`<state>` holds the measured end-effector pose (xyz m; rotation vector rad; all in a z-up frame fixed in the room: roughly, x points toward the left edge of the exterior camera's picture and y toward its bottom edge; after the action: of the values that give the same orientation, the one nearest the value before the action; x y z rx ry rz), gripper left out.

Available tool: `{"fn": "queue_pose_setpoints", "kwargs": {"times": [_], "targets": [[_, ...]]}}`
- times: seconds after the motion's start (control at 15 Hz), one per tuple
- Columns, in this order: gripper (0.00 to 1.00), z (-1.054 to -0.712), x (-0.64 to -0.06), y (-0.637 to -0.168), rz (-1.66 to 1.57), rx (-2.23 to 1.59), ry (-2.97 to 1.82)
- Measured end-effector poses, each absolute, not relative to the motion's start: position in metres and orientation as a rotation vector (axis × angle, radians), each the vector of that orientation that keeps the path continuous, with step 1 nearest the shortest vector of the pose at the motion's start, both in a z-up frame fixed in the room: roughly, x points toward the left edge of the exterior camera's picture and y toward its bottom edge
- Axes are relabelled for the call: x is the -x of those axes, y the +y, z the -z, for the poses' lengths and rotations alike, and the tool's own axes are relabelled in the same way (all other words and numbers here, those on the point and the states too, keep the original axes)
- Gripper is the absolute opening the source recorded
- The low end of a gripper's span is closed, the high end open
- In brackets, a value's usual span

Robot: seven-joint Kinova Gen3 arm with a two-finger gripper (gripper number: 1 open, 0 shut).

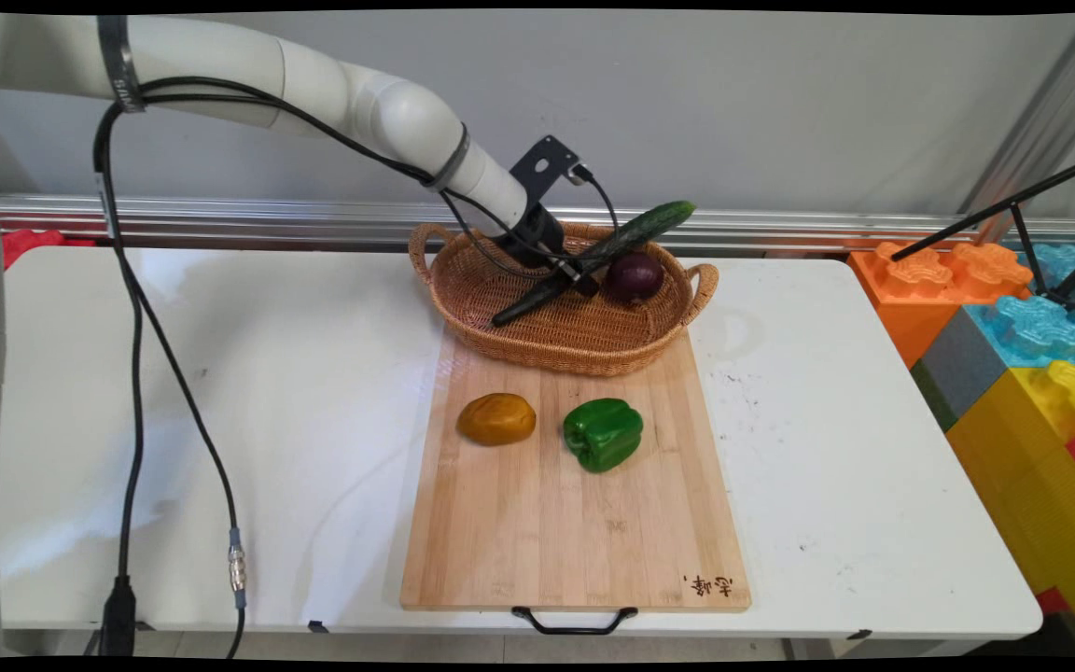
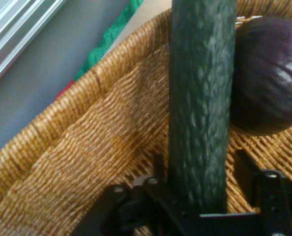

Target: Pick up the cucumber from the vegetable basket, then place the picked object on the cutting board

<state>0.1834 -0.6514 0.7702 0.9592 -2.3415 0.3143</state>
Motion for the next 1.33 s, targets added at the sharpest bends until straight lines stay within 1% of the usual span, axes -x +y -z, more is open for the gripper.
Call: {"fn": "queue_pose_setpoints", "kwargs": {"times": [0.27, 0.87, 1.33], "targets": [[0.0, -0.778, -0.18, -0.65, -0.312, -0.951, -2.35], [0.0, -0.826, -0.193, -0.642, -0.368, -0.946, -2.381], [0.0, -0.844, -0.188, -0.635, -0.372, -0.906, -2.38]]}}
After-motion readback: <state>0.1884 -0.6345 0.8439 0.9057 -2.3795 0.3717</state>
